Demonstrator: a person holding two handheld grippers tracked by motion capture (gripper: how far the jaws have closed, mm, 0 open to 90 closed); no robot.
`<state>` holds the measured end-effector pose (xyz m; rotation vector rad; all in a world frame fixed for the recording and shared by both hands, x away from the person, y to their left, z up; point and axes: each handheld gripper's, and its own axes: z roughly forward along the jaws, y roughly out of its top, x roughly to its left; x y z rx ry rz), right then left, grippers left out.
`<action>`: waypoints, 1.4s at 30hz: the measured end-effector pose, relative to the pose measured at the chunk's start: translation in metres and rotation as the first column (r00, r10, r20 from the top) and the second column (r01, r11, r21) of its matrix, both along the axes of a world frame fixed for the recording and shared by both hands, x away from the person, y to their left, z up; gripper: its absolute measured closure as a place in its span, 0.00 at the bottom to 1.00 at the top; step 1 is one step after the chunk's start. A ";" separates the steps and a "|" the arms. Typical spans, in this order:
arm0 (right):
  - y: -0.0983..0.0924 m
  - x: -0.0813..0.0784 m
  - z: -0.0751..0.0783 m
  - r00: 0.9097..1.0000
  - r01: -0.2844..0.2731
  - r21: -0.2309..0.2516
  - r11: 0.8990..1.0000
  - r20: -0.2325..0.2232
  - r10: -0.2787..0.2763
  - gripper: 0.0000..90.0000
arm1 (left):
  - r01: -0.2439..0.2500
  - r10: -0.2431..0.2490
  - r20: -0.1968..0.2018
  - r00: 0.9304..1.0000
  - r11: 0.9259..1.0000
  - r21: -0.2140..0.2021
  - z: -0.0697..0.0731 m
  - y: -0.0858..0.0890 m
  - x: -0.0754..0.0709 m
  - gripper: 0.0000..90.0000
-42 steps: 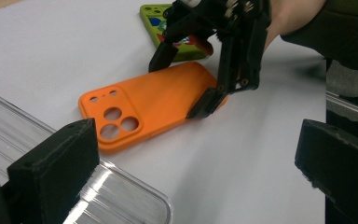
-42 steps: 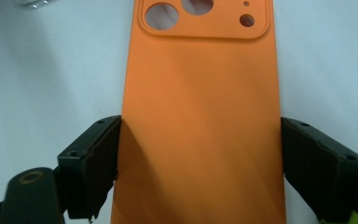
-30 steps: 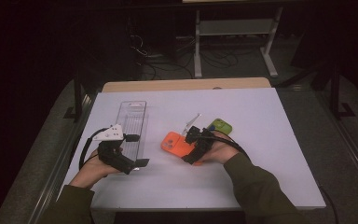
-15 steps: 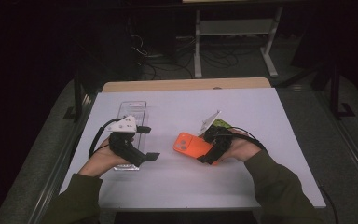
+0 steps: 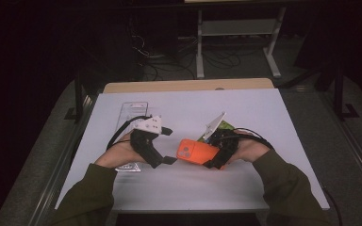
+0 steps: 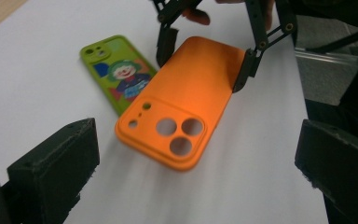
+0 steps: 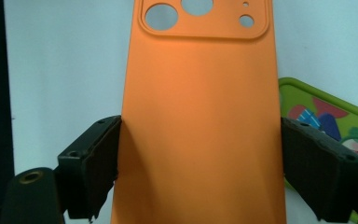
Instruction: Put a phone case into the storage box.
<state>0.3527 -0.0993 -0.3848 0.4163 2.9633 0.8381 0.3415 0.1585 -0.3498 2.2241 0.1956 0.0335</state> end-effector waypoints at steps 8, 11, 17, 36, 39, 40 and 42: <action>0.006 -0.005 0.000 0.997 -0.075 0.005 0.997 -0.013 0.075 0.17 | 0.091 -0.094 0.022 0.995 0.992 0.087 -0.009 -0.027 0.001 0.00; 0.007 -0.007 0.001 0.996 -0.091 0.007 0.996 -0.012 0.091 0.17 | 0.121 -0.123 0.009 0.992 0.985 0.123 -0.016 -0.033 -0.002 0.00; 0.013 -0.012 0.002 0.992 -0.123 0.000 0.992 -0.011 0.123 0.17 | 0.177 -0.179 0.000 0.984 0.971 0.161 -0.023 -0.041 -0.005 0.00; 0.023 -0.021 0.011 0.978 -0.207 0.020 0.978 0.022 0.207 0.17 | 0.198 -0.202 -0.008 0.979 0.947 0.252 -0.037 -0.055 -0.007 0.00; 0.023 -0.022 0.012 0.977 -0.211 0.023 0.977 0.025 0.210 0.17 | 0.200 -0.197 -0.033 0.980 0.952 0.231 -0.039 -0.055 -0.008 0.09; 0.023 -0.022 0.011 0.977 -0.212 0.025 0.977 0.026 0.212 0.17 | 0.197 -0.194 -0.036 0.980 0.951 0.238 -0.039 -0.055 -0.008 0.10; 0.022 -0.022 0.011 0.977 -0.213 0.025 0.977 0.027 0.212 0.17 | 0.202 -0.201 -0.025 0.979 0.949 0.241 -0.039 -0.054 -0.007 0.14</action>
